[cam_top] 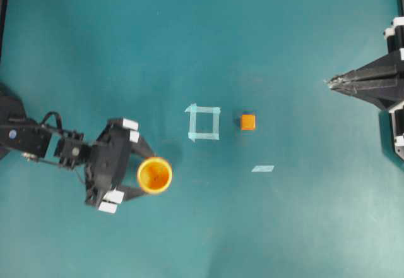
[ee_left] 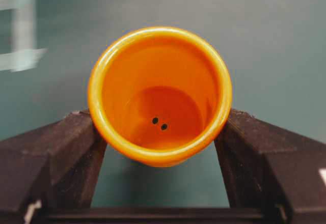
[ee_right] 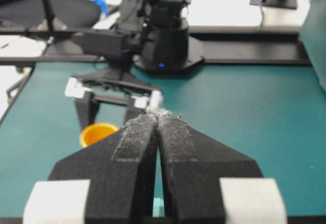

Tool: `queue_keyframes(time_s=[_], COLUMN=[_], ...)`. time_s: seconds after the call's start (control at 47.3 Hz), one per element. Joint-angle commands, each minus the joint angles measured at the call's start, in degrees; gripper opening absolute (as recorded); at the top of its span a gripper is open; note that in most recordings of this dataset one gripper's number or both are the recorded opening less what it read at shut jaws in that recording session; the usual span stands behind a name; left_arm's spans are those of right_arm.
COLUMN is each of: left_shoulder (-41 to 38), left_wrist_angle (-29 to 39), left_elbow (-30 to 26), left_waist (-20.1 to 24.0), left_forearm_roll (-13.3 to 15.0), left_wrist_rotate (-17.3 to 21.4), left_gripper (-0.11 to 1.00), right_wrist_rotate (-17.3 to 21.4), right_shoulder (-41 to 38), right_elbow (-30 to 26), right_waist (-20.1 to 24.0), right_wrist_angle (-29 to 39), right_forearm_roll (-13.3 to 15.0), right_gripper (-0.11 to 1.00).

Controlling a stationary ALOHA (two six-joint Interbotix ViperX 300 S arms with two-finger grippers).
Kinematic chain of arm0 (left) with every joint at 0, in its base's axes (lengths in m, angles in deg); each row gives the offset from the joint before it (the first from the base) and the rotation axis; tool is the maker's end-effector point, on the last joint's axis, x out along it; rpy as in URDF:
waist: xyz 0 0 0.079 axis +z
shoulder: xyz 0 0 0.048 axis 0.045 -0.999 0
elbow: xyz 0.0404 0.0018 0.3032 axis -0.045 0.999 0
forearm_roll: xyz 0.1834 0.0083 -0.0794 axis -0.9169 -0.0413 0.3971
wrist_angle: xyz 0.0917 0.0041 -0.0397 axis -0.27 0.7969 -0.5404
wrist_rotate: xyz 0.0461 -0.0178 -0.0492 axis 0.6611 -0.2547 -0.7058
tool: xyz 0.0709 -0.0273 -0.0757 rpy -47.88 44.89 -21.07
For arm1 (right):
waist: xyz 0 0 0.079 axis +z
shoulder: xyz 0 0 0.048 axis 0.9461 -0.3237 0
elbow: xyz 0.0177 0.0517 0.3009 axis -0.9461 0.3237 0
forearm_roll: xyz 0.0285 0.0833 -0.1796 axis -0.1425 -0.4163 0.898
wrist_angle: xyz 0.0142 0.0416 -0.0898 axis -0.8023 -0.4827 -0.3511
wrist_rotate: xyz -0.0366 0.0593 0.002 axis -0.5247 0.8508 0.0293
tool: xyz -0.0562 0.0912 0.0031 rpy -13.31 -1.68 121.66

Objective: Move the cup forward with left arm.

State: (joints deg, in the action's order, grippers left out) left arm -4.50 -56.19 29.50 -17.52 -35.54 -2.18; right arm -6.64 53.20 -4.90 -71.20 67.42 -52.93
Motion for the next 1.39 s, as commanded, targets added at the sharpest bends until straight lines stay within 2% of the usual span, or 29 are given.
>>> queue_keyframes(time_s=[0.0,0.401,0.549,0.929,1.373], left_shoulder=[1.3,0.5,-0.7,-2.3,-2.3], left_wrist_angle=[-0.1,4.5,4.9,6.3,6.3], left_elbow=[-1.1,-4.3,-6.5,-9.3,-9.3], left_waist=[-2.5,-13.5,-16.2,-19.4,-20.0], left_forearm_roll=[0.1,0.1,0.1,0.2,0.1], left_wrist_rotate=[0.0,0.0,0.0,0.0,0.0], left_gripper=[0.63,0.63,0.63,0.63,0.63], right_wrist_rotate=[0.1,0.1,0.2,0.2,0.2], right_shoulder=[-0.4,-1.4,-1.8,-1.7,-1.6], right_elbow=[-1.9,-1.8,-1.6,-1.7,-1.7], right_waist=[0.0,0.0,0.0,0.0,0.0], right_wrist_angle=[-0.2,-0.2,-0.4,-0.3,-0.2], right_forearm_roll=[-0.1,-0.3,-0.3,-0.3,-0.2], right_gripper=[0.0,0.0,0.0,0.0,0.0])
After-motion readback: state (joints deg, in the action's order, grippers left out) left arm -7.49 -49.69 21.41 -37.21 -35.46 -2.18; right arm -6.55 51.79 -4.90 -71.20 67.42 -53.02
